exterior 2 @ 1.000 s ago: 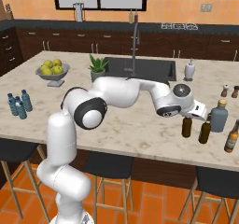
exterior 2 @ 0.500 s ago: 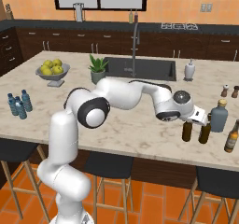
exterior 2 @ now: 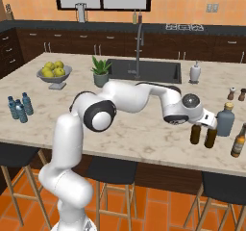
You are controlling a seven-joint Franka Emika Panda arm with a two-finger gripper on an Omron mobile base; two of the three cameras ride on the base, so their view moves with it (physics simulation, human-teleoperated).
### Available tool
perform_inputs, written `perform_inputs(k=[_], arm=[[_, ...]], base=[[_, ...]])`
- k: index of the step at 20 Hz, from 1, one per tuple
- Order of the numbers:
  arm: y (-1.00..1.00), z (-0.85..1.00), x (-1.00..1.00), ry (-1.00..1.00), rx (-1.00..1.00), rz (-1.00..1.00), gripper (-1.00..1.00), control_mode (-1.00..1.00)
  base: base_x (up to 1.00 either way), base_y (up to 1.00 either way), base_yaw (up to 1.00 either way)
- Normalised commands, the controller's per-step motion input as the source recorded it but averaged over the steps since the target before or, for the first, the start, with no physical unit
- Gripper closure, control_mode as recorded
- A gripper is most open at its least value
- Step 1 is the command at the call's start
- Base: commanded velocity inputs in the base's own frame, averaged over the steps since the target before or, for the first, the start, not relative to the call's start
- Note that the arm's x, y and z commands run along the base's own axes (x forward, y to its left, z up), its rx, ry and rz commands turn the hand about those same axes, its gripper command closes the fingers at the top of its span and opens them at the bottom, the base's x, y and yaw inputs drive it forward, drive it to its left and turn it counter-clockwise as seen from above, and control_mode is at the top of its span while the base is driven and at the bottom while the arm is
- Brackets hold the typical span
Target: Move the plastic bottles in the middle to the plastics group, and the glass bottles in the middle to the glass group.
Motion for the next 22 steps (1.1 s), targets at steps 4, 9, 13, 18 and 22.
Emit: perform_inputs(k=[4,9,13,18,22], arm=[[-0.02,-0.03,0.04,-0.02,0.00,0.00,1.00,-1.00],[0.00,-0.29,0.00,0.00,0.00,0.00,1.00,-1.00],[0.00,-0.25,0.00,0.00,0.00,0.00,1.00,-1.00],[0.01,-0.06,0.00,0.00,0.00,0.00,1.00,-1.00],[0.06,0.00,0.00,0.01,0.00,0.00,1.00,-1.00]], base=[[0.00,0.00,0.00],[0.00,0.00,0.00],[0.00,0.00,0.00],[0.00,0.00,0.00],[0.00,0.00,0.00]])
